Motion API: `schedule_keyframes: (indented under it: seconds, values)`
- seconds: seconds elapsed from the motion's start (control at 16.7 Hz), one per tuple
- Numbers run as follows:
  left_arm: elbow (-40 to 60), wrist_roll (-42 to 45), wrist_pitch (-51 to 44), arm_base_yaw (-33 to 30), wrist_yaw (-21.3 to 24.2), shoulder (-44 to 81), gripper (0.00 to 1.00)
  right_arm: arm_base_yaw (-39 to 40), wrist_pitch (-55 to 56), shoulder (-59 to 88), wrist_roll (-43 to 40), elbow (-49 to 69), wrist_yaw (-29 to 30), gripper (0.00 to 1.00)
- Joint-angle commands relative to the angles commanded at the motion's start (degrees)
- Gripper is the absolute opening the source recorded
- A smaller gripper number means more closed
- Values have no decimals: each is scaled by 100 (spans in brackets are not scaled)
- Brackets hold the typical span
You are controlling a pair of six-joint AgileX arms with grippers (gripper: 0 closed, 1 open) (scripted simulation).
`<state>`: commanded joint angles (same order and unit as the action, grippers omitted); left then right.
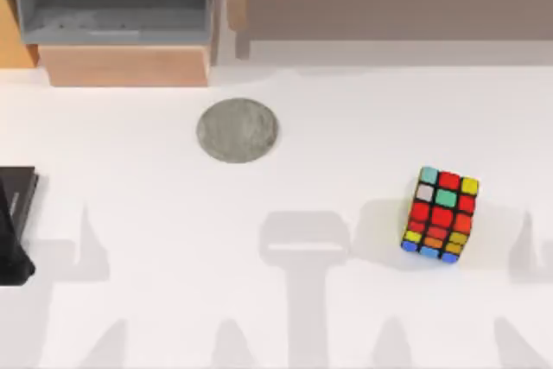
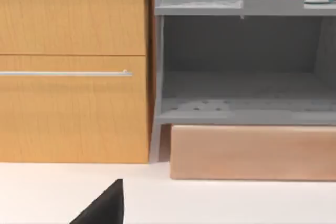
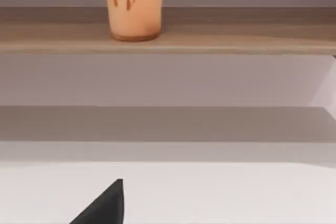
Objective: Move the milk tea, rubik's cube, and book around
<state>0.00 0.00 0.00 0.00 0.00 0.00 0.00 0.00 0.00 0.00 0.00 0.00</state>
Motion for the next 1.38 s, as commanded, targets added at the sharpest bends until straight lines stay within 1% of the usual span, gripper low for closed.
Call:
schedule_keyframes:
  seconds: [0.24,0.48,0.66,1.14,1.38]
  values:
    - [0,0,0,0,0,0,100,23,120,178,-2,134,34,100]
    - [0,0,0,0,0,0,100,167,764,1258,-13,856,193,100]
    - [0,0,0,0,0,0,100,328,1455,2703,-14,1634,368,100]
    - [0,0,0,0,0,0,100,787,3386,7513,45,3822,913,100]
    - [0,0,0,0,0,0,100,965,4222,9201,41,4761,1138,100]
